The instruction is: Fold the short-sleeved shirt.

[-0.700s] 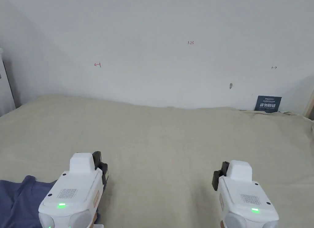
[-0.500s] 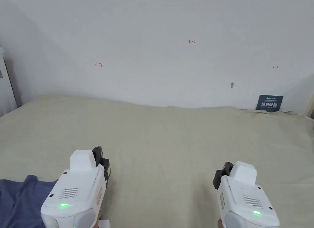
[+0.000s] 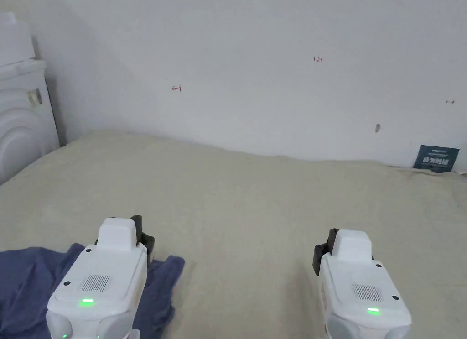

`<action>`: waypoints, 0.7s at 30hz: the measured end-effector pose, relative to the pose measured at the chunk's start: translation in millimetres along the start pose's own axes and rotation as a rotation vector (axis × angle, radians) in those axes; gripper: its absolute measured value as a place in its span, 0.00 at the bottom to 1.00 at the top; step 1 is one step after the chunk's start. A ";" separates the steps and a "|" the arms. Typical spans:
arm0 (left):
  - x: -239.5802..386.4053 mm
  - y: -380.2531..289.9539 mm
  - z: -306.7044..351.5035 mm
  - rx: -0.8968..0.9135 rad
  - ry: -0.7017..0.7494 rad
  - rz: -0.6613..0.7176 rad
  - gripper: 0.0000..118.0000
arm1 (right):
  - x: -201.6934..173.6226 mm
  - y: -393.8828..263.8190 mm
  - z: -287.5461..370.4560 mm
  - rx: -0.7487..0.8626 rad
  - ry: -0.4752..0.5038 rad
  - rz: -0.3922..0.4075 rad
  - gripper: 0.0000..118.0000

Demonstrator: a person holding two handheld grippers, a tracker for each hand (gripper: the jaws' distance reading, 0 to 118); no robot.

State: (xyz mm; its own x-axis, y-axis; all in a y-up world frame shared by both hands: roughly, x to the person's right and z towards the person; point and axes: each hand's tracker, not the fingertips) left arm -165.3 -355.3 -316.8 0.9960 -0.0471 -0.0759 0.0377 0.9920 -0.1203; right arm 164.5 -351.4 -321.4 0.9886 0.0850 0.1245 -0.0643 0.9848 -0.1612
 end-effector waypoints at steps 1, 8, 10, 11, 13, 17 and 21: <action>-7.7 -1.4 2.3 0.000 0.020 -0.001 0.00 | -7.2 0.2 -0.2 0.002 0.013 0.003 0.00; -76.8 -15.7 18.5 -0.065 0.155 0.025 0.00 | -75.2 -1.1 -10.6 -0.002 0.168 0.005 0.01; -95.8 -23.7 19.3 -0.152 0.136 0.051 0.00 | -90.4 -4.2 -13.4 -0.013 0.237 0.013 0.01; -105.5 -29.7 18.8 -0.190 0.129 0.076 0.00 | -99.1 -6.3 -14.3 -0.023 0.259 0.017 0.01; -122.3 -44.9 17.0 -0.260 0.127 0.109 0.00 | -113.6 -10.0 -13.4 -0.043 0.275 0.022 0.01; -154.8 -75.3 1.4 -0.469 0.075 0.183 0.00 | -138.8 -14.9 -4.5 -0.069 0.318 0.047 0.00; -167.4 -95.8 -19.2 -0.649 -0.014 0.214 0.18 | -153.2 -18.1 -0.5 -0.098 0.350 0.072 0.00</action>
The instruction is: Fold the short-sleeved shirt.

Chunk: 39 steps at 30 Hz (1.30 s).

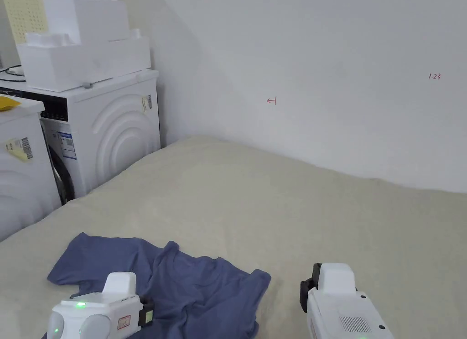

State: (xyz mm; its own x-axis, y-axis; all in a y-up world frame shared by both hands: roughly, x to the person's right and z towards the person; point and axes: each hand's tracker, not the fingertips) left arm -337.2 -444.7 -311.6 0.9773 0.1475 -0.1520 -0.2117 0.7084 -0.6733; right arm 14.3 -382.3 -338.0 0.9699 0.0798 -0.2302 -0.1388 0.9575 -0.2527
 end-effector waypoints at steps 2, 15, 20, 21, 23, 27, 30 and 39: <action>8.1 -1.9 -4.1 -0.063 0.005 -0.029 0.50 | -4.5 -2.1 -0.9 -0.012 0.009 0.011 0.01; 49.4 -23.7 -39.4 -0.177 0.132 -0.175 0.65 | 9.8 -13.6 -14.4 -0.083 -0.003 0.027 0.01; 66.1 -23.6 -30.7 -0.171 0.105 -0.202 0.30 | 13.4 -14.8 -13.9 -0.096 -0.009 0.025 0.01; 68.3 -23.3 -29.7 -0.171 0.103 -0.207 0.27 | 13.7 -15.0 -13.6 -0.098 -0.010 0.024 0.01; 62.3 -22.9 -27.9 -0.172 0.123 -0.208 0.16 | 14.2 -15.6 -12.2 -0.100 -0.013 0.022 0.00; 56.8 -23.9 -16.9 -0.154 0.098 -0.149 0.00 | 18.5 -18.9 -13.6 -0.103 -0.015 0.018 0.01; 50.7 -18.2 -11.9 -0.145 0.078 -0.142 0.00 | 23.0 -22.3 -16.9 -0.105 -0.017 0.019 0.00; 31.2 -10.5 15.7 0.039 0.045 -0.073 0.00 | 34.4 -20.3 -7.7 -0.091 -0.032 0.011 0.01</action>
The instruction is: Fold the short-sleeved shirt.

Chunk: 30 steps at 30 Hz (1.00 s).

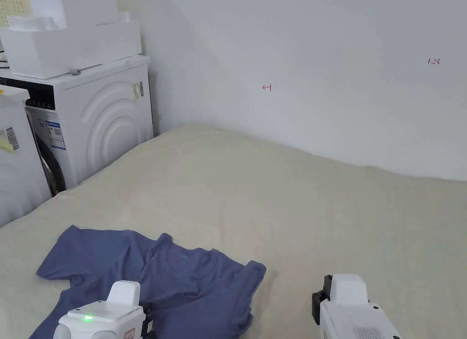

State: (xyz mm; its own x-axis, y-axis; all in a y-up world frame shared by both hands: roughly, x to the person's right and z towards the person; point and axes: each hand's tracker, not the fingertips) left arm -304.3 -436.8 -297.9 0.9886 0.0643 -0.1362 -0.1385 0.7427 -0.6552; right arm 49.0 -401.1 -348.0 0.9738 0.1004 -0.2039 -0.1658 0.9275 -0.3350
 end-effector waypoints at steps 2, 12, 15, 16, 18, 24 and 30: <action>0.2 5.9 3.6 0.000 -0.003 -0.014 0.00 | 5.1 -0.9 1.0 0.007 -0.008 -0.002 0.01; 19.4 42.2 15.3 0.126 -0.037 0.039 0.00 | 45.6 8.7 26.4 0.045 -0.088 -0.037 0.01; 36.0 52.7 16.6 0.149 -0.069 0.027 0.00 | 67.1 4.4 26.2 0.056 -0.121 -0.047 0.01; 43.1 58.0 16.3 0.151 -0.077 0.020 0.00 | 74.4 4.1 29.4 0.062 -0.134 -0.055 0.01; 57.9 67.6 17.4 0.181 -0.099 -0.011 0.00 | 86.7 3.4 34.7 0.069 -0.163 -0.073 0.01; 107.6 94.4 8.8 0.240 -0.192 -0.074 0.00 | 128.8 -1.4 52.2 0.093 -0.233 -0.095 0.01; 174.2 118.0 0.4 0.263 -0.305 -0.141 0.00 | 165.9 -0.6 79.4 0.115 -0.314 -0.118 0.01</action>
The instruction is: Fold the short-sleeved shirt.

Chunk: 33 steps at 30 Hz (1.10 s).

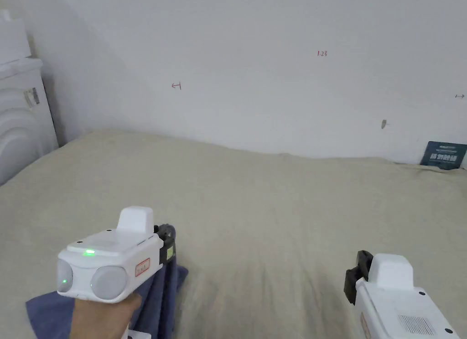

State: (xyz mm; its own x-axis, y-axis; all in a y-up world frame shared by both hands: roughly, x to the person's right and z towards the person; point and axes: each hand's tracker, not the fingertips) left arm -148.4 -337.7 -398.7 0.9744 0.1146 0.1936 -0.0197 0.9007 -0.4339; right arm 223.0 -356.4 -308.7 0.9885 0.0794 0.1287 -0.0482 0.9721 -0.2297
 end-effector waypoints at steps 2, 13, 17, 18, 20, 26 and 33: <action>28.7 6.2 -7.3 0.001 -0.021 -0.012 0.00 | 15.7 0.2 4.0 0.004 -0.018 -0.007 0.01; 168.4 17.0 -64.4 -0.067 -0.201 -0.114 0.00 | 96.1 -0.7 27.7 0.025 -0.178 -0.019 0.01; 223.6 13.3 -79.6 -0.102 -0.275 -0.169 0.00 | 128.1 -3.7 36.7 0.022 -0.241 -0.034 0.01; 235.4 12.8 -82.5 -0.111 -0.291 -0.180 0.00 | 134.8 -4.5 38.7 0.021 -0.258 -0.039 0.01; 263.2 11.5 -87.2 -0.112 -0.326 -0.195 0.00 | 148.9 -5.2 45.5 0.017 -0.289 -0.049 0.01; 333.8 5.7 -93.1 -0.140 -0.409 -0.241 0.00 | 179.4 -10.9 56.5 0.003 -0.349 -0.054 0.01; 385.1 -23.8 -114.1 -0.224 -0.461 -0.294 0.00 | 201.6 -18.7 61.6 -0.020 -0.394 -0.060 0.01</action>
State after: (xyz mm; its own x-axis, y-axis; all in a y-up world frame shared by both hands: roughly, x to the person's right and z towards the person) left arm 252.8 -362.8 -414.2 0.7326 0.0890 0.6749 0.3330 0.8178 -0.4694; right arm 414.4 -344.9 -219.0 0.8586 0.1047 0.5018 0.0151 0.9733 -0.2289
